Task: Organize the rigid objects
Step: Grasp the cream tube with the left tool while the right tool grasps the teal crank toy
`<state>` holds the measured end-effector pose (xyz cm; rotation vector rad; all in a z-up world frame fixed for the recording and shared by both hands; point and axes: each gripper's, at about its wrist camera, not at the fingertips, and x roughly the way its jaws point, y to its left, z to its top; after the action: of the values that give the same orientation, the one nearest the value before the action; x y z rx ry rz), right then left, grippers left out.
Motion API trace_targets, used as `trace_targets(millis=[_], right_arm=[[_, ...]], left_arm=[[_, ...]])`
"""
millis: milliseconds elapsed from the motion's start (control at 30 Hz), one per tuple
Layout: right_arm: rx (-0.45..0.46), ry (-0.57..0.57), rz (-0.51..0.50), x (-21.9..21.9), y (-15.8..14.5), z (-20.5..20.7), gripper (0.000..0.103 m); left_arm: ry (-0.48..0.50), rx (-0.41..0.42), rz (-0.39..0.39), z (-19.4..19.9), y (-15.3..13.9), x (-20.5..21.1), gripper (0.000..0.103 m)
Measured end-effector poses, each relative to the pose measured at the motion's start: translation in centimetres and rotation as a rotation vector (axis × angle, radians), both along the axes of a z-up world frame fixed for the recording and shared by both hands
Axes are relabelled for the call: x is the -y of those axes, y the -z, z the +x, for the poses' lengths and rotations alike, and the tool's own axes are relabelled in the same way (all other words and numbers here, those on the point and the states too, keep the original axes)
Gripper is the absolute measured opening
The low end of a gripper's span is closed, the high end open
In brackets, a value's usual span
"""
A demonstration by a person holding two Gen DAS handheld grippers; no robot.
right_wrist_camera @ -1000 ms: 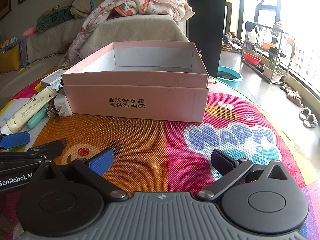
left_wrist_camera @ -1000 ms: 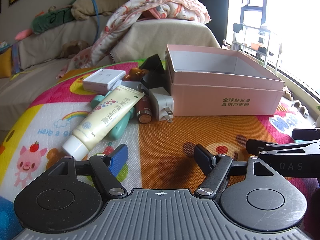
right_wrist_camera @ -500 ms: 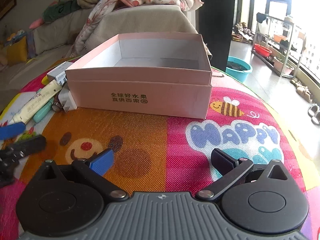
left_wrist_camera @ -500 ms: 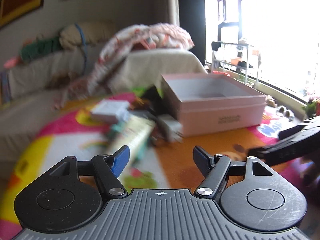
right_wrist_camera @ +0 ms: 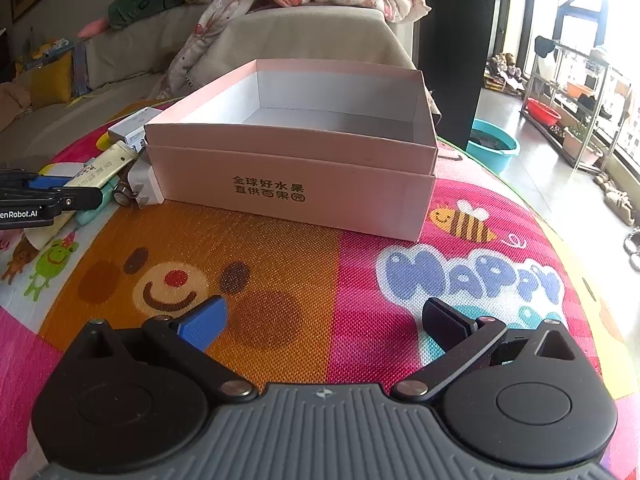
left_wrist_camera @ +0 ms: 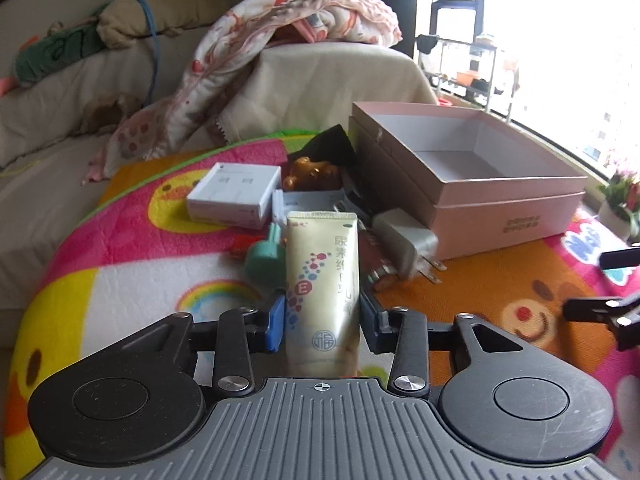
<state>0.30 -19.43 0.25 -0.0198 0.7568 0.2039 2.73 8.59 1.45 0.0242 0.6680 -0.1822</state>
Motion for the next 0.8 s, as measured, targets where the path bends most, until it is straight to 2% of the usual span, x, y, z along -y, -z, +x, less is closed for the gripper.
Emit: trace_targets(millis=[133, 233, 300, 400, 567, 700, 800], right_arm=[[0.009, -0.004, -0.009, -0.3, -0.1, -0.3, 0.103], [0.058, -0.099, -0.018, -2.0, -0.7, -1.3, 0.097], [0.115, -0.16, -0.04, -4.2, -1.4, -2.3, 0.094], [0.178, -0.236, -0.075, -8.1, -2.6, -2.7, 0.082], [0.203, -0.308, -0.078, -13.7, -3.6, -0.6, 0.056], [0.265, -0.359, -0.137, -17.7, -3.9, 1.3, 0.054], [0.277, -0.411, -0.194, -20.4, -3.7, 3.3, 0.054]], left_arm=[[-0.023, 0.037, -0.086, -5.1, -0.5, -1.3, 0.042], [-0.068, 0.04, -0.141, -8.3, -0.6, -2.7, 0.042], [-0.101, 0.034, -0.151, -9.5, -0.5, -3.8, 0.042], [-0.146, 0.024, -0.165, -9.8, -0.2, -5.1, 0.043], [-0.199, 0.033, -0.244, -9.4, 0.8, -6.6, 0.043], [-0.2, 0.036, -0.262, -9.4, 1.0, -6.8, 0.043], [-0.195, 0.042, -0.277, -9.5, 1.1, -7.0, 0.043]])
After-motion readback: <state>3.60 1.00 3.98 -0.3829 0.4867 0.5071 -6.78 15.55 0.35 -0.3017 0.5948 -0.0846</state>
